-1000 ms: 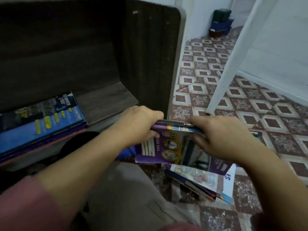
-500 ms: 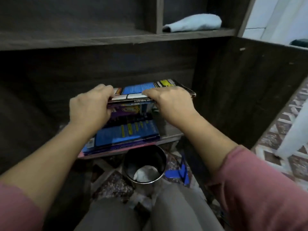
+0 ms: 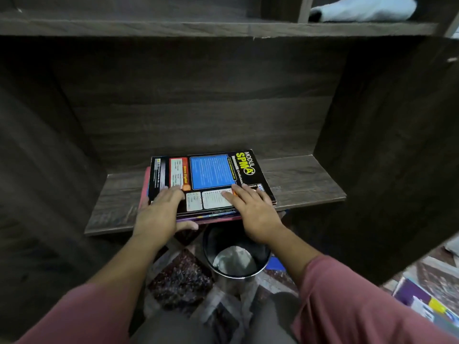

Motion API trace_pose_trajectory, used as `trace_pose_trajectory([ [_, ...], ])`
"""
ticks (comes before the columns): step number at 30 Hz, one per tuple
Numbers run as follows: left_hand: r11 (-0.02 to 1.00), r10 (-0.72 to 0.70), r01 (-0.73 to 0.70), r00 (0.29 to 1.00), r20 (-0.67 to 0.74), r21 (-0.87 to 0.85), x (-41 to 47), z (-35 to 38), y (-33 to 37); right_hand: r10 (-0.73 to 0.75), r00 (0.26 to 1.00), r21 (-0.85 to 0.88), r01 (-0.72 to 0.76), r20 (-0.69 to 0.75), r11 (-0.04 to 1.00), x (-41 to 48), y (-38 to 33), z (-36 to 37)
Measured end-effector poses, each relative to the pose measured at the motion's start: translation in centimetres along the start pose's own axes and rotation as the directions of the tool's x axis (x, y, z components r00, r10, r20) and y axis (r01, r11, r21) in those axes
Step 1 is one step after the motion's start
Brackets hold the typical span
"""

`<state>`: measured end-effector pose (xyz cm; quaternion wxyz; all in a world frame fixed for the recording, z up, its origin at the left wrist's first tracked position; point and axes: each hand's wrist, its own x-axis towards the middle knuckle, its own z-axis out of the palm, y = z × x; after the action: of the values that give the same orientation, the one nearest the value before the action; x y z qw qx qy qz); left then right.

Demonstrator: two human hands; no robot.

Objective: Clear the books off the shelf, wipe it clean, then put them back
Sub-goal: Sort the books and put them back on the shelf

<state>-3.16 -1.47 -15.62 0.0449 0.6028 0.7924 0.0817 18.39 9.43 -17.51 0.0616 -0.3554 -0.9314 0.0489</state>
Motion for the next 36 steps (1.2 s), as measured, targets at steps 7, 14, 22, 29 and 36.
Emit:
trace_pose_trajectory([
  [7, 0.997, -0.019, 0.013, 0.997, 0.081, 0.081, 2.5, -0.2, -0.7, 0.021, 0.998, -0.065, -0.017, 0.054, 0.998, 1.9, 0.1, 0.2],
  [14, 0.898, -0.066, -0.010, 0.985, 0.158, 0.440, 1.7, -1.8, 6.0, 0.080, 0.995, 0.264, -0.091, 0.055, 0.960, -2.1, 2.1, -3.6],
  [22, 0.862, 0.479, -0.483, 0.876, 0.062, 0.154, -4.6, 2.5, 26.3, 0.510, 0.856, 0.242, -0.515, 0.086, 0.822, -24.5, 11.7, -4.5],
  [29, 0.762, 0.602, -0.643, 0.747, 0.280, 0.079, -9.1, 10.1, 41.2, 0.751, 0.562, 0.033, -0.807, 0.347, 0.589, -40.9, 16.7, -1.5],
  [36, 0.604, 0.703, -0.787, 0.601, 0.381, 0.127, -11.8, 16.6, 43.8, 0.780, 0.531, -0.117, -0.797, 0.331, 0.592, -45.9, 17.5, 4.8],
])
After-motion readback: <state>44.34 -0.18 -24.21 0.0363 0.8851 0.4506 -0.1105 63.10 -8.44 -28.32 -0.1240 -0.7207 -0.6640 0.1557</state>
